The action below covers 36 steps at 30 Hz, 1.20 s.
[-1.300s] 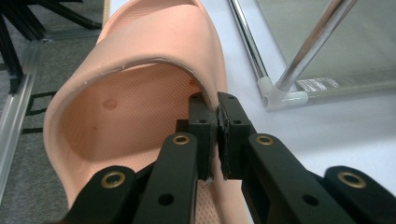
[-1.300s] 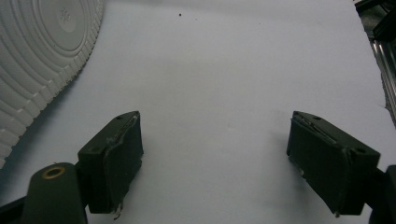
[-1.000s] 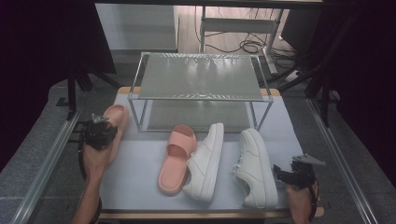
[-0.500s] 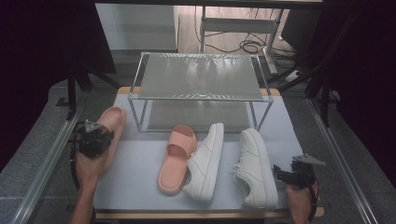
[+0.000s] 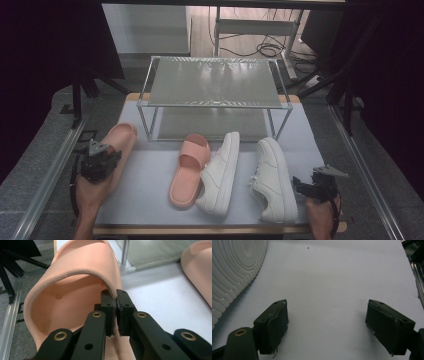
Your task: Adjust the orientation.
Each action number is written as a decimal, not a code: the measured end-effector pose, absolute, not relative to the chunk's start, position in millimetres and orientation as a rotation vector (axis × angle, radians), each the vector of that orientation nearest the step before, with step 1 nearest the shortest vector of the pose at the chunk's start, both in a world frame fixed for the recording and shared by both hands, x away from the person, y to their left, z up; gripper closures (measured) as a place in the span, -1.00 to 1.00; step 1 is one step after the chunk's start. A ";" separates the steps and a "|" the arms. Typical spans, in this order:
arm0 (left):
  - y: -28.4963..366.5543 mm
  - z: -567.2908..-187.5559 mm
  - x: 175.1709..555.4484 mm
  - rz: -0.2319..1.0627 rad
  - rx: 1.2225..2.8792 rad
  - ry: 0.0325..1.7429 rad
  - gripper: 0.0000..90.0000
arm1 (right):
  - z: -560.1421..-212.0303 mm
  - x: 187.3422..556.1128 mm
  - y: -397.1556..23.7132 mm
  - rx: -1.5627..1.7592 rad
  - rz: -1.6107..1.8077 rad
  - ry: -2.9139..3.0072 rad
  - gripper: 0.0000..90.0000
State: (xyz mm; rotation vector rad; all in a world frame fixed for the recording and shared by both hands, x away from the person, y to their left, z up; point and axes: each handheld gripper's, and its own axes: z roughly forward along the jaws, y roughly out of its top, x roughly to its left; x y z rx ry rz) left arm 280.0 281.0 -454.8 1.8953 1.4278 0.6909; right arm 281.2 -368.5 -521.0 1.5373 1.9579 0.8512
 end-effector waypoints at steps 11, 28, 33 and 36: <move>271.9 -449.1 251.8 0.653 1.953 1.362 0.89 | -521.0 281.2 -368.4 1.537 0.851 1.958 -0.58; 234.6 -446.6 245.0 0.587 2.030 1.215 0.89 | -520.9 281.2 -368.4 1.537 0.851 1.958 -0.58; 221.8 -446.6 250.9 0.573 2.042 1.180 0.89 | -521.0 281.2 -368.5 1.537 0.851 1.958 -0.58; 215.5 -446.0 255.2 0.576 2.048 1.166 0.89 | -521.0 281.2 -368.5 1.537 0.851 1.958 -0.58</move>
